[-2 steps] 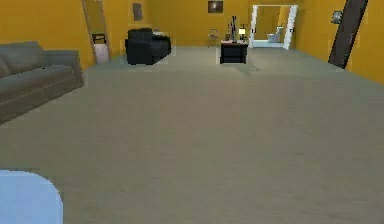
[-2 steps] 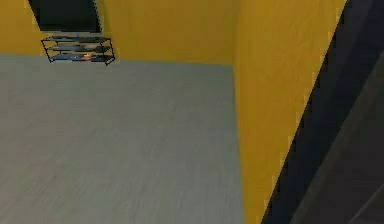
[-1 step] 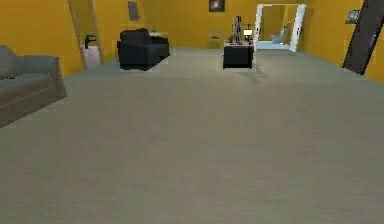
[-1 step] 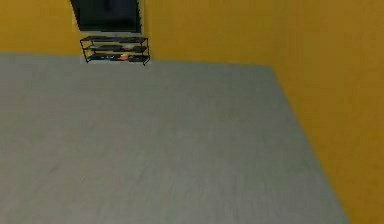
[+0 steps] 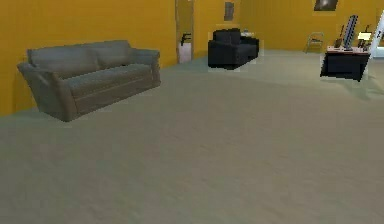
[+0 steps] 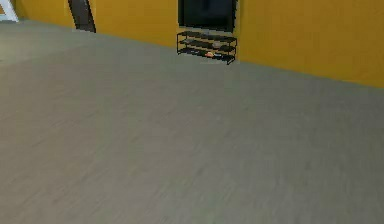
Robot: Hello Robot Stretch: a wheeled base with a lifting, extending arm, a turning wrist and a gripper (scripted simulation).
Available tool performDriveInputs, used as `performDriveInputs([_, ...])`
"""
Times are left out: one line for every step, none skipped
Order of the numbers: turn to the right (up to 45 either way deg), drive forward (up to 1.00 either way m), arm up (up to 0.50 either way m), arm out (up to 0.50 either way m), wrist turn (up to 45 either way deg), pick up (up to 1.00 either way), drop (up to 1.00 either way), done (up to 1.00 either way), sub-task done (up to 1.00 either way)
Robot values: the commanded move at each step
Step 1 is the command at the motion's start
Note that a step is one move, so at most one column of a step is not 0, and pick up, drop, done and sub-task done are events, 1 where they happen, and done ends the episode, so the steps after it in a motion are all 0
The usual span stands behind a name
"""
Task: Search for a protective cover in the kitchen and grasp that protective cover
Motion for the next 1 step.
performDriveInputs([0.0,1.00,0.00,0.00,0.0,0.00,0.00,0.00,0.00])
